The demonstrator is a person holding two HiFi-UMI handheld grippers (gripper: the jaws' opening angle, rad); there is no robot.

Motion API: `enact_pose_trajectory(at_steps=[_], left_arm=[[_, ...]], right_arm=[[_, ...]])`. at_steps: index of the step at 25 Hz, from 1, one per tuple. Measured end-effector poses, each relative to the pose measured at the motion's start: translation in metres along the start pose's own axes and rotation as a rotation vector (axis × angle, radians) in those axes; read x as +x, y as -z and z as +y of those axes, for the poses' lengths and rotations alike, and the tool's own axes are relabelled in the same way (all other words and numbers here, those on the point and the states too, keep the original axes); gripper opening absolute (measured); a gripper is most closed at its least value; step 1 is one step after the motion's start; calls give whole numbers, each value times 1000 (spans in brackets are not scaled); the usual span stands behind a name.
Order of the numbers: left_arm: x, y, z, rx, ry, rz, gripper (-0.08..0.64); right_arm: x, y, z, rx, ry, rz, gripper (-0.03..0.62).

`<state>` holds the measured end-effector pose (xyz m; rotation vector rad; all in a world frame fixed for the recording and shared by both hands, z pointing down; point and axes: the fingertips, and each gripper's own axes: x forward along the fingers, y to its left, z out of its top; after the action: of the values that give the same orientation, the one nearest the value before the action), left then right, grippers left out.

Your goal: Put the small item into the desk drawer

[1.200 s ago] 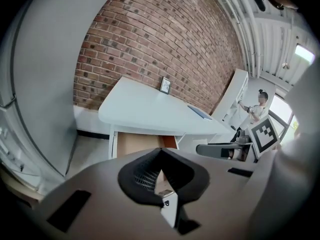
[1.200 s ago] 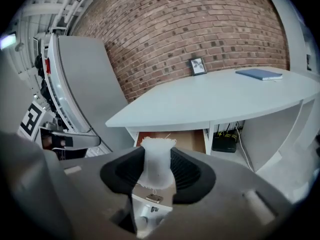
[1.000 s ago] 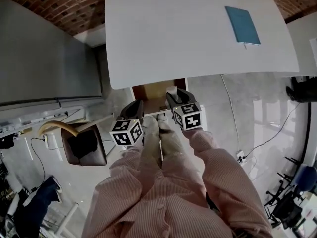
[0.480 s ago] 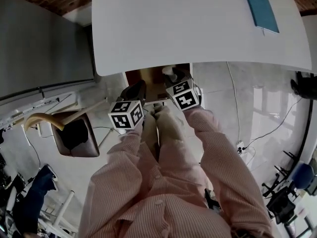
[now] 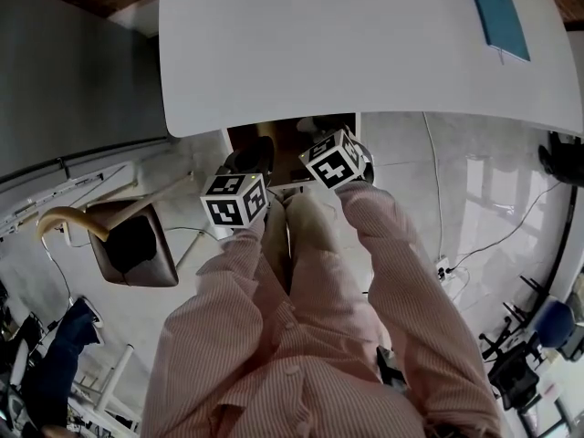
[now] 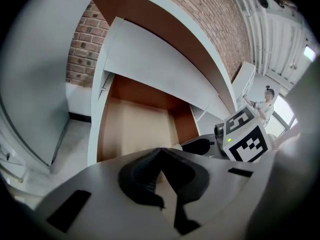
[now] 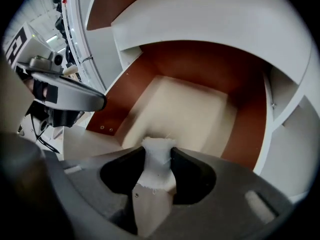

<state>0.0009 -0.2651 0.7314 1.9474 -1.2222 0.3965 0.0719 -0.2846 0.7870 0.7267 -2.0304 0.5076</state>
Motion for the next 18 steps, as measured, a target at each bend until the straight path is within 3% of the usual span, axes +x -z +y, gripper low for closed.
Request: enact_pose_trajectory(at_steps=[18], left_arm=[[9,6,6,-27,2,11,1]], right_arm=[[24,-8,20,-241,-33,111,158]])
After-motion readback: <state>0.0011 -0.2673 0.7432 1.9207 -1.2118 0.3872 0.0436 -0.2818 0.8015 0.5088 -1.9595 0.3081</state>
